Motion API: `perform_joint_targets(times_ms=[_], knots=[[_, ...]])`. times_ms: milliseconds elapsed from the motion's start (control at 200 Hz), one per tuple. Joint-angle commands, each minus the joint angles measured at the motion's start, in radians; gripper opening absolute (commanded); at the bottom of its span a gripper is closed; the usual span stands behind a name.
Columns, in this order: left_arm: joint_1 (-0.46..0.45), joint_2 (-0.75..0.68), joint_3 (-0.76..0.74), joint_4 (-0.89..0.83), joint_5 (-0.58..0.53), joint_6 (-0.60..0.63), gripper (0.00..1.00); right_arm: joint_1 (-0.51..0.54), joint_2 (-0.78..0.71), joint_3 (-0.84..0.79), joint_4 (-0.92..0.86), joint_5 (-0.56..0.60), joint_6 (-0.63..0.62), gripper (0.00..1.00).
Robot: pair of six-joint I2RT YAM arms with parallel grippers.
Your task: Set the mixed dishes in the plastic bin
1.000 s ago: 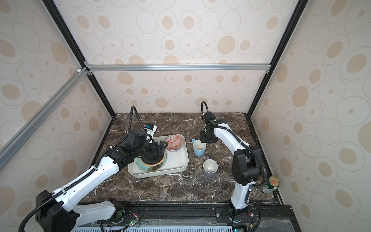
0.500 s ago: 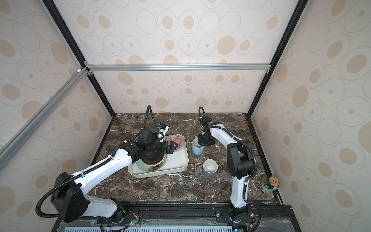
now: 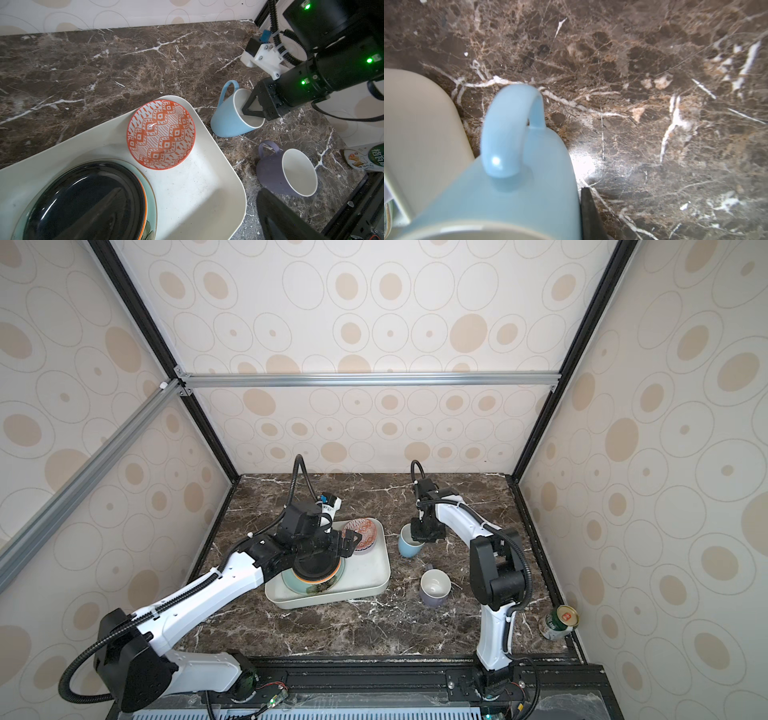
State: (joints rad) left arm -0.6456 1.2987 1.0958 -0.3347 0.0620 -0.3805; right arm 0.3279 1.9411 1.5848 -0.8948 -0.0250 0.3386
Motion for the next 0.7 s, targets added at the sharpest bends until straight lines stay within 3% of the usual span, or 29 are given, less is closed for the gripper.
perform_joint_targets(times_ms=[0, 445, 695], knots=[[0.012, -0.057, -0.010, -0.039, -0.055, 0.034, 0.99, 0.013, -0.081, 0.076, -0.046, 0.017, -0.008, 0.07], [0.157, -0.296, -0.098, -0.135, -0.080, 0.060, 0.99, 0.191, -0.064, 0.296, -0.197, 0.068, -0.014, 0.07], [0.191, -0.383, -0.145, -0.165, -0.073, 0.069, 0.99, 0.277, -0.072, 0.266, -0.224, 0.097, 0.000, 0.07]])
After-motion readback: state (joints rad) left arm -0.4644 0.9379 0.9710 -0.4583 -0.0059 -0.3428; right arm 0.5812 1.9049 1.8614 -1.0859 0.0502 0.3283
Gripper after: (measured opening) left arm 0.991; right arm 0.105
